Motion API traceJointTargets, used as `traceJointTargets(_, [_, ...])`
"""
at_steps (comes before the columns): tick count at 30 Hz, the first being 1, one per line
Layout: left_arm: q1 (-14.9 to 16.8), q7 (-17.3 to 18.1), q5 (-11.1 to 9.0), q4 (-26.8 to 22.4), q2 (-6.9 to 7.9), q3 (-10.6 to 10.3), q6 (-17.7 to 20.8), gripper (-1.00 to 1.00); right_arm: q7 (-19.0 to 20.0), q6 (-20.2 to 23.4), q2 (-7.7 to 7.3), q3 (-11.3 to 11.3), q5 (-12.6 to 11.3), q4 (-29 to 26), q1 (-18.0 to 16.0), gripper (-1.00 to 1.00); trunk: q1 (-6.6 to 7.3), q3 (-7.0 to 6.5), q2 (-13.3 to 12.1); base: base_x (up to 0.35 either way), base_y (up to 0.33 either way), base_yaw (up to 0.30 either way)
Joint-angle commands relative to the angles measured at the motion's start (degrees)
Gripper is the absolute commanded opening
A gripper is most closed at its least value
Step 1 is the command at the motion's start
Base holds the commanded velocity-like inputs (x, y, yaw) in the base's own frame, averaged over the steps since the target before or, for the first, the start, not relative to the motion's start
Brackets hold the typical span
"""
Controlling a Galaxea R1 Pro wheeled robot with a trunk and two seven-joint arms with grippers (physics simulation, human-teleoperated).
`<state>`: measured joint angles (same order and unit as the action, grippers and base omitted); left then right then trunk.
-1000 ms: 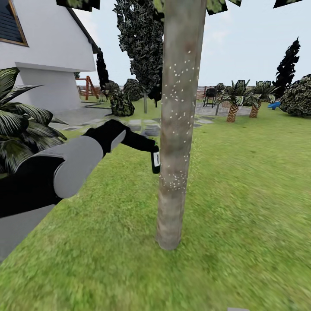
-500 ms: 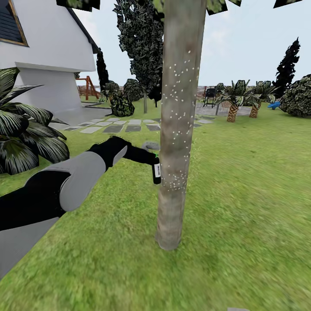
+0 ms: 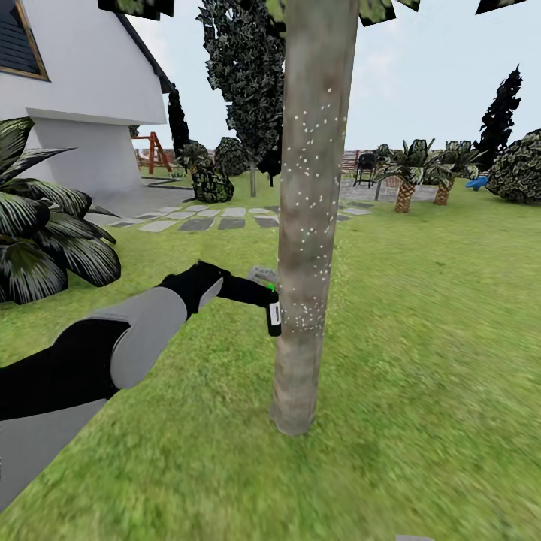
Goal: In the garden, pick up the pesticide atomizer on the floor and spray pesticide onto both trees until each tree trunk is fully covered.
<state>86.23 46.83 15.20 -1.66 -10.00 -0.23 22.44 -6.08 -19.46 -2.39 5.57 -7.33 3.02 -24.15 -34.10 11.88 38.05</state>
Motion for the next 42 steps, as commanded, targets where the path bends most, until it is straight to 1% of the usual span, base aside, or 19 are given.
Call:
traceJointTargets(1, [-0.24, 0.19, 0.01, -0.14, 0.00, 0.23, 0.15, -1.00, 0.01, -0.40, 0.02, 0.50, -0.58, 0.23, -0.10, 1.00, -0.02, 0.09, 0.08, 0.000, 0.000, 0.000])
traceJointTargets(2, [-0.45, 0.19, 0.01, -0.15, 0.21, 0.23, -0.41, -1.00, 0.01, -0.40, 0.02, 0.50, -0.58, 0.23, -0.10, 1.00, -0.02, 0.09, 0.08, 0.000, 0.000, 0.000])
traceJointTargets(4, [-0.76, 0.19, 0.01, -0.16, 1.51, 0.23, -2.05, -1.00, 0.01, -0.40, 0.02, 0.50, -0.58, 0.23, -0.10, 1.00, -0.02, 0.09, 0.08, 0.000, 0.000, 0.000])
traceJointTargets(7, [-0.89, 0.19, 0.01, -0.11, 2.88, 0.23, -2.52, -1.00, 0.01, -0.40, 0.02, 0.50, -0.58, 0.23, -0.10, 1.00, -0.02, 0.09, 0.08, 0.000, 0.000, 0.000])
traceJointTargets(9, [-1.86, 0.17, 0.01, -0.11, 4.01, 0.23, -2.69, -1.00, 0.01, -0.40, 0.02, 0.50, -0.58, 0.23, -0.10, 1.00, -0.02, 0.09, 0.08, 0.000, 0.000, 0.000])
traceJointTargets(12, [-2.69, 0.14, 0.01, -0.11, 5.14, 0.23, -2.80, -1.00, 0.01, -0.40, 0.02, 0.50, -0.58, 0.23, -0.10, 1.00, -0.02, 0.09, 0.08, 0.000, 0.000, 0.000])
traceJointTargets(13, [-3.03, 0.12, 0.01, -0.08, 5.83, 0.23, -3.05, -1.00, 0.01, -0.40, 0.02, 0.50, -0.58, 0.23, -0.10, 1.00, -0.02, 0.09, 0.08, 0.000, 0.000, 0.000])
traceJointTargets(15, [-4.19, 0.16, 0.01, 0.01, 6.44, 0.23, -5.50, -1.00, 0.01, -0.40, 0.02, 0.50, -0.58, 0.23, -0.10, 1.00, -0.02, 0.09, 0.08, 0.000, 0.000, 0.000])
traceJointTargets(17, [-5.70, 0.13, 0.01, 0.05, 6.65, 0.23, -7.06, -1.00, 0.01, -0.40, 0.02, 0.50, -0.58, 0.23, -0.10, 1.00, -0.02, 0.09, 0.08, 0.000, 0.000, 0.000])
traceJointTargets(18, [-7.16, 0.11, -0.01, 0.05, 6.76, 0.23, -7.74, -1.00, 0.01, -0.40, 0.02, 0.50, -0.58, 0.23, -0.10, 1.00, -0.02, 0.09, 0.08, 0.000, 0.000, 0.000])
traceJointTargets(22, [-8.45, 0.10, -0.07, 0.08, 6.92, 0.25, -8.14, -1.00, 0.01, -0.40, 0.02, 0.50, -0.58, 0.23, -0.10, 1.00, -0.02, 0.09, 0.08, 0.000, 0.000, 0.000])
traceJointTargets(25, [-11.84, 0.10, -0.18, 0.08, 6.93, 0.28, -9.17, -1.00, 0.01, -0.40, 0.02, 0.50, -0.58, 0.23, -0.10, 1.00, -0.02, 0.09, 0.08, 0.000, 0.000, 0.000])
traceJointTargets(27, [-13.92, 0.10, -0.35, 0.11, 6.93, 0.30, -11.59, -1.00, 0.01, -0.40, 0.02, 0.50, -0.58, 0.23, -0.10, 1.00, -0.02, 0.09, 0.08, 0.000, 0.000, 0.000])
traceJointTargets(28, [-15.81, 0.10, -0.43, 0.11, 6.92, 0.31, -12.91, -1.00, 0.01, -0.40, 0.02, 0.50, -0.58, 0.23, -0.10, 1.00, -0.02, 0.09, 0.08, 0.000, 0.000, 0.000])
traceJointTargets(29, [-17.81, 0.10, -0.48, 0.09, 6.92, 0.32, -13.72, -1.00, 0.01, -0.42, 0.02, 0.50, -0.58, 0.23, -0.10, 1.00, -0.02, 0.09, 0.08, 0.000, 0.000, 0.000])
traceJointTargets(31, [-19.87, 0.09, -0.50, 0.09, 6.92, 0.32, -14.74, -1.00, 0.01, -0.43, 0.02, 0.50, -0.58, 0.23, -0.10, 1.00, -0.02, 0.09, 0.08, 0.000, 0.000, 0.000])
traceJointTargets(35, [-21.48, 0.09, -0.53, 0.08, 6.92, 0.32, -15.98, -1.00, 0.01, -0.47, 0.02, 0.50, -0.58, 0.23, -0.10, 1.00, -0.02, 0.09, 0.08, 0.000, 0.047, 0.000])
traceJointTargets(38, [-21.66, 0.05, -0.55, 0.06, 6.90, 0.32, -16.26, -1.00, 0.01, -0.48, 0.02, 0.50, -0.58, 0.23, -0.10, 1.00, -0.02, 0.09, 0.08, 0.000, 0.244, 0.000])
traceJointTargets(42, [-21.71, 0.04, -0.64, 0.00, 6.60, 0.32, -18.13, -1.00, 0.01, -0.49, 0.02, 0.50, -0.58, 0.23, -0.10, 1.00, -0.02, 0.09, 0.08, 0.000, 0.321, 0.000])
